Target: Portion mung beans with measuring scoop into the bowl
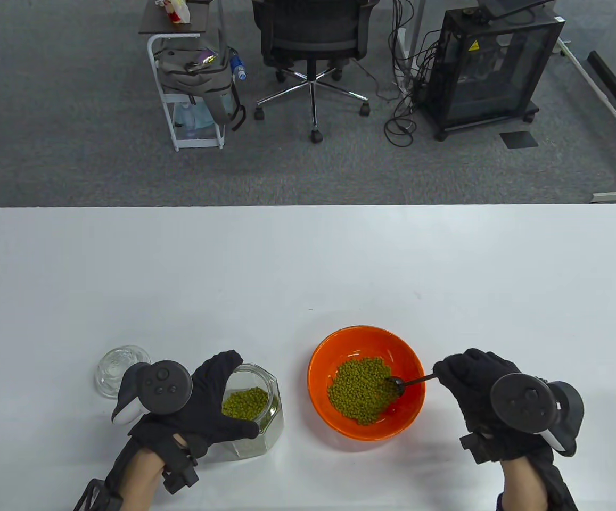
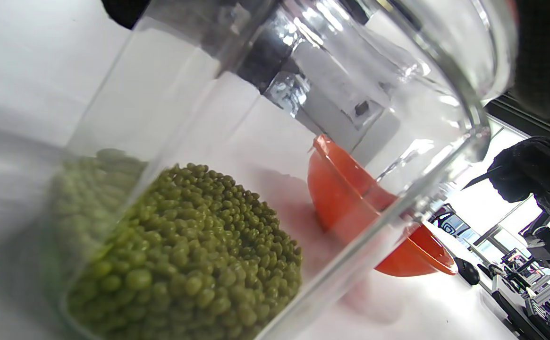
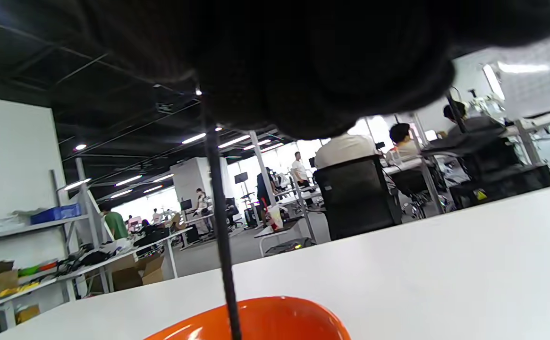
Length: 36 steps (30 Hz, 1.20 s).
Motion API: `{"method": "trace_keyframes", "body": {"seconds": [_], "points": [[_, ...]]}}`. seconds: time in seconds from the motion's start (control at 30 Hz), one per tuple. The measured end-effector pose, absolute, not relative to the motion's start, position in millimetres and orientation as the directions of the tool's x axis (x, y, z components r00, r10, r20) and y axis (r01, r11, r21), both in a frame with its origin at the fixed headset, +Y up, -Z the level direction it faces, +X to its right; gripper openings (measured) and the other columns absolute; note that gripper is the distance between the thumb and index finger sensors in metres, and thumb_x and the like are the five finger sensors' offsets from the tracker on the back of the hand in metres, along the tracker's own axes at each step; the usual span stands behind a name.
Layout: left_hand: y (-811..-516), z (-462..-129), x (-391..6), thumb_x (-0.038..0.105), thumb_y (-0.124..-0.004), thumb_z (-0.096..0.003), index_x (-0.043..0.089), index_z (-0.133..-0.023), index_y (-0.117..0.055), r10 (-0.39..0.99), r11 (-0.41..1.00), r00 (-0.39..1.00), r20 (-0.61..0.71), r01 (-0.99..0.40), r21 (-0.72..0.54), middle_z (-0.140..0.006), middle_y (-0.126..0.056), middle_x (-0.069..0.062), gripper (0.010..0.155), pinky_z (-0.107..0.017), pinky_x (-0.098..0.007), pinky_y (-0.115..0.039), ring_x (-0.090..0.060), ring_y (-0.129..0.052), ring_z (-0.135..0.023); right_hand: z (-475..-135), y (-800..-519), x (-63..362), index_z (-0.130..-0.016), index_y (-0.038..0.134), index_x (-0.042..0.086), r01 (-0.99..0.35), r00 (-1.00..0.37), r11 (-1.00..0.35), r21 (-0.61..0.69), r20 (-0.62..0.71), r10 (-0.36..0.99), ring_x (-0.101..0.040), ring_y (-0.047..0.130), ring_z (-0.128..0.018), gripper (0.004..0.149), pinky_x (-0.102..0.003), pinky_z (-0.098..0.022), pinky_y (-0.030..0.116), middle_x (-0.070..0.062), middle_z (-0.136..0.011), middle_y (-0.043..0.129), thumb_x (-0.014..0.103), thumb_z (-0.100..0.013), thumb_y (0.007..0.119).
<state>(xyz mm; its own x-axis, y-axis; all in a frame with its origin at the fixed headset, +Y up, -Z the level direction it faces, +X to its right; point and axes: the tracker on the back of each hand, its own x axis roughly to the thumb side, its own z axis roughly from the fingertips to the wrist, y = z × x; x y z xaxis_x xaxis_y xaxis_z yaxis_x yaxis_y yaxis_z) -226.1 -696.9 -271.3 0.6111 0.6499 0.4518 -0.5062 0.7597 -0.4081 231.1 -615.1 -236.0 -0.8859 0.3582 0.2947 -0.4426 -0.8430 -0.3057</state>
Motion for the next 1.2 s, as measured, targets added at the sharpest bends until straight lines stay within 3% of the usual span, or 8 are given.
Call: {"method": "trace_keyframes", "body": {"seconds": [0.27,0.47,0.87,1.2], "points": [[-697,-271,-226,0.082,-0.088,-0.0397,0.002,-0.11,-0.021,0.649,0.76,0.612,0.452,-0.506,-0.408,-0.115,-0.032,-0.03,0.125,-0.073,-0.068,-0.057,-0.062,-0.051,-0.103,-218,-604,204,-0.066,0.1,0.015,-0.327,-0.912,-0.849,-0.414,0.373,0.17,-0.027,0.1,-0.037,0.042,-0.042,-0.033,0.085,-0.012,-0.062,0.102,0.048,-0.044,0.084],[-697,-271,-226,0.082,-0.088,-0.0397,0.002,-0.109,-0.023,0.65,0.759,0.611,0.451,-0.507,-0.408,-0.115,-0.032,-0.03,0.124,-0.073,-0.068,-0.057,-0.062,-0.05,-0.104,-213,-602,199,-0.067,0.099,0.018,-0.291,-0.92,-0.838,-0.461,0.374,0.114,-0.027,0.1,-0.04,0.042,-0.043,-0.036,0.084,-0.011,-0.065,0.101,0.048,-0.043,0.084],[-697,-272,-226,0.082,-0.088,-0.0397,0.002,-0.109,-0.023,0.651,0.759,0.61,0.452,-0.507,-0.409,-0.115,-0.032,-0.03,0.124,-0.073,-0.068,-0.057,-0.062,-0.05,-0.103,-212,-602,200,-0.067,0.099,0.018,-0.304,-0.918,-0.811,-0.5,0.382,0.108,-0.027,0.1,-0.039,0.042,-0.043,-0.036,0.085,-0.011,-0.064,0.101,0.048,-0.043,0.084],[-697,-272,-226,0.082,-0.088,-0.0395,0.002,-0.109,-0.023,0.654,0.756,0.608,0.45,-0.511,-0.41,-0.115,-0.032,-0.03,0.124,-0.073,-0.068,-0.057,-0.062,-0.05,-0.103,-214,-603,205,-0.066,0.099,0.016,-0.385,-0.889,-0.796,-0.468,0.421,0.183,-0.027,0.101,-0.038,0.042,-0.043,-0.035,0.085,-0.011,-0.062,0.102,0.048,-0.044,0.083]]}}
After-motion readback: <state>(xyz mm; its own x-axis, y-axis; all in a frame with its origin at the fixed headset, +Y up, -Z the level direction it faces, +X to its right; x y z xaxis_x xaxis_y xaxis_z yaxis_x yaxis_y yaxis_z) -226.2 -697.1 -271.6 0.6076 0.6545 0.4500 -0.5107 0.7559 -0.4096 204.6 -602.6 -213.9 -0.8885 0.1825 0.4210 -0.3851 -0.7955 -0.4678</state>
